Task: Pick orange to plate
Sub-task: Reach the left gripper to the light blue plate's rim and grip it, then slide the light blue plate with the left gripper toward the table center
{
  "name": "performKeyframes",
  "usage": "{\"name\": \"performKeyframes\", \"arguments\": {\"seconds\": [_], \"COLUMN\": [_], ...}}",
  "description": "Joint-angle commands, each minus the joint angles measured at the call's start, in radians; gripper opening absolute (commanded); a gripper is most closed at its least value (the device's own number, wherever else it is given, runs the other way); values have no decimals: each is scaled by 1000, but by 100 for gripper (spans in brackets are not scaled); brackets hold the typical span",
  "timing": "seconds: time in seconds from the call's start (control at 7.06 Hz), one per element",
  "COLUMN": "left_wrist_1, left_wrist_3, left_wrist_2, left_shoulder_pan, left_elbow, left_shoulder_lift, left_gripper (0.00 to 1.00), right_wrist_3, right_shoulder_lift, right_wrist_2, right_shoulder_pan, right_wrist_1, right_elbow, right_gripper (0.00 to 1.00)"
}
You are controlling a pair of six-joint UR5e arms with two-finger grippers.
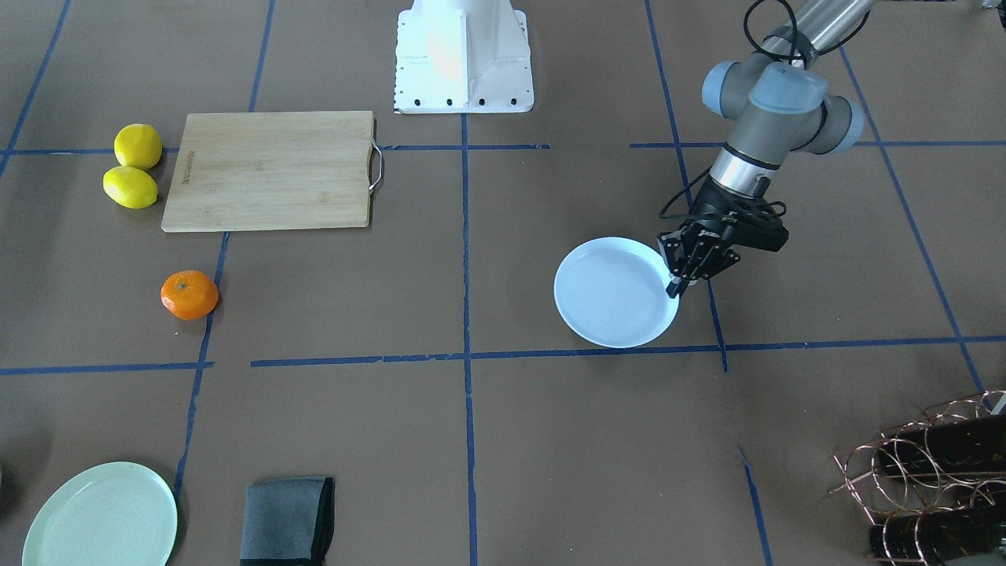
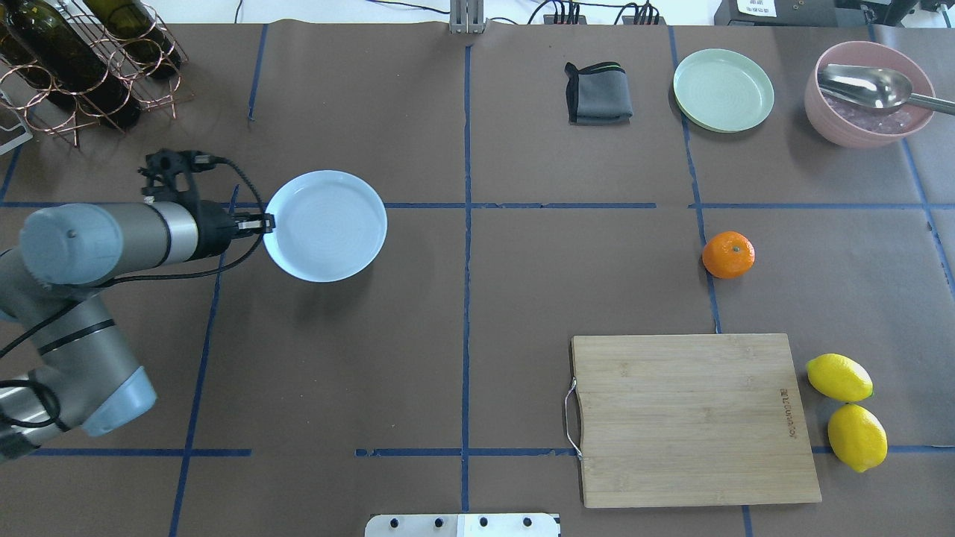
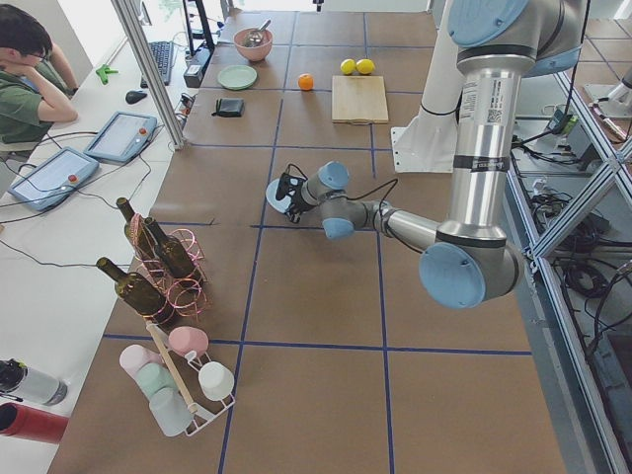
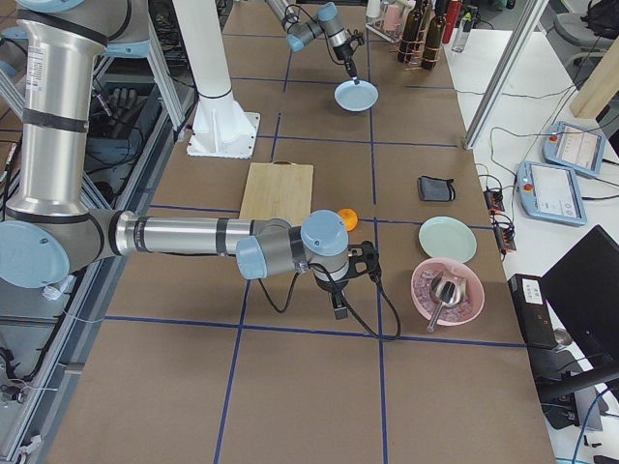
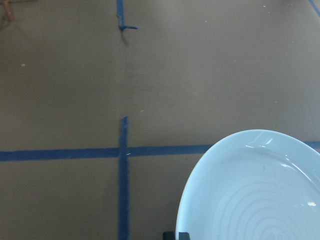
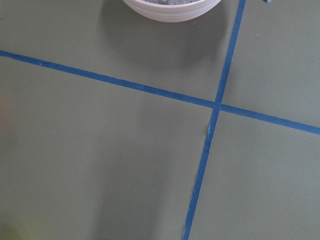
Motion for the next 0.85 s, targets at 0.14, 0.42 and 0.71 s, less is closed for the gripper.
{"name": "performKeyframes", "arguments": {"seconds": [0.14,0.42,0.71], "left_wrist_1": [268,269,269], "left_wrist_3": [-154,-154,-152], "left_wrist_2": [97,104,104], "left_shoulder_pan": [166,189,190], "left_elbow": [61,111,111], "left_shoulder_lift": [-274,-301,-299], "left_gripper": [0,0,56], "right_wrist_3": [0,0,0], "right_shoulder_lift": [-9,-15,-15], "right_wrist_2": [21,27,27], "right_shoulder_pan": [1,1,1], "right_wrist_1": [0,0,0], "right_elbow": [-1,1,1], "right_gripper": [100,100,100]}}
